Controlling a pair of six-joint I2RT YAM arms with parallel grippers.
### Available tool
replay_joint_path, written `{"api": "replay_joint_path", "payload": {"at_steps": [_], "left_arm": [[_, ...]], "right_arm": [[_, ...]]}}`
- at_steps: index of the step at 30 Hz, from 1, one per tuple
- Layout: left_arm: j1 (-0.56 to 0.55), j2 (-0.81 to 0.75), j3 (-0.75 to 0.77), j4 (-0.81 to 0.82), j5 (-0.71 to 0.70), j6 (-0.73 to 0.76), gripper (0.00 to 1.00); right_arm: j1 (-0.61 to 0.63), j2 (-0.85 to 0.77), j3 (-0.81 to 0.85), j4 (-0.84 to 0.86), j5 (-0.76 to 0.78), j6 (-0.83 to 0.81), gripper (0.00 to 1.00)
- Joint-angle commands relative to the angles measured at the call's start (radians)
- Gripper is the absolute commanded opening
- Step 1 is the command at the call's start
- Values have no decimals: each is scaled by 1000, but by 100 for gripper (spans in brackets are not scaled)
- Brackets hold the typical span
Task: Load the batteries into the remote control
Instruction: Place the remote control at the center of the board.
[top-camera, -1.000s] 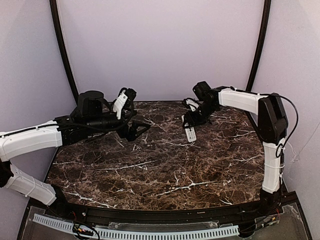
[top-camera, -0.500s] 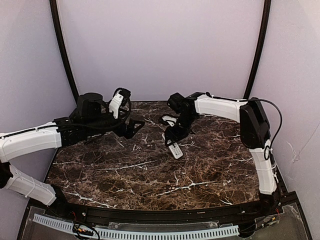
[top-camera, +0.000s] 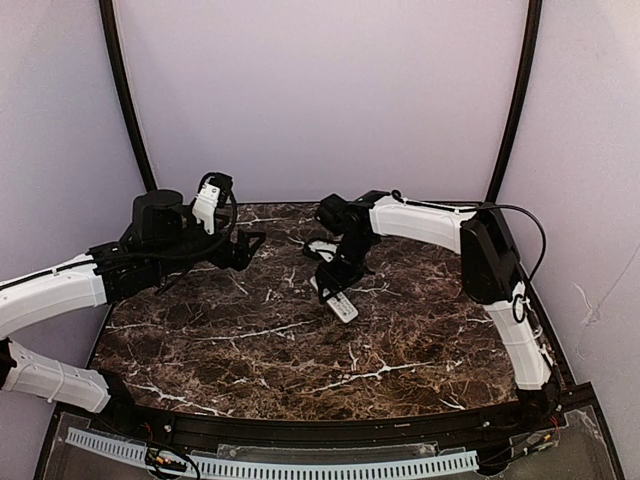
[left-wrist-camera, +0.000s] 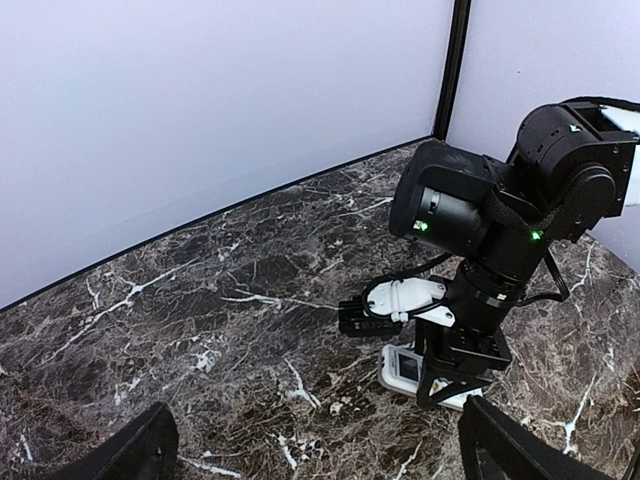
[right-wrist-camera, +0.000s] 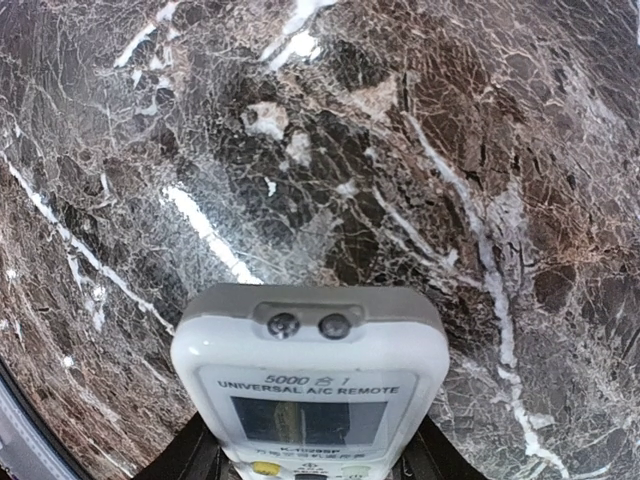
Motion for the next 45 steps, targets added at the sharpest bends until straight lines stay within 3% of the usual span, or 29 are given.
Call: {"api": "replay_joint_path", "payload": {"at_steps": [1,17,28,37,45], "left_arm": [[4,-6,-22,11,-22,-13,99],[9,1,-39,29,-26,-25,99],[11,-2,-44,47,-13,-39,99],[11,-24,-59,48,-17,-49,99],[11,-4,-38,23,-16,-48,99]], "right_arm": [[13,41,30,1,26,12,35],[56,89,67,8,125,55,42],[59,100,61,12,139,68,51],[62,117,70,13,141,73,52],[67,100,69,19,138,74,74]]}}
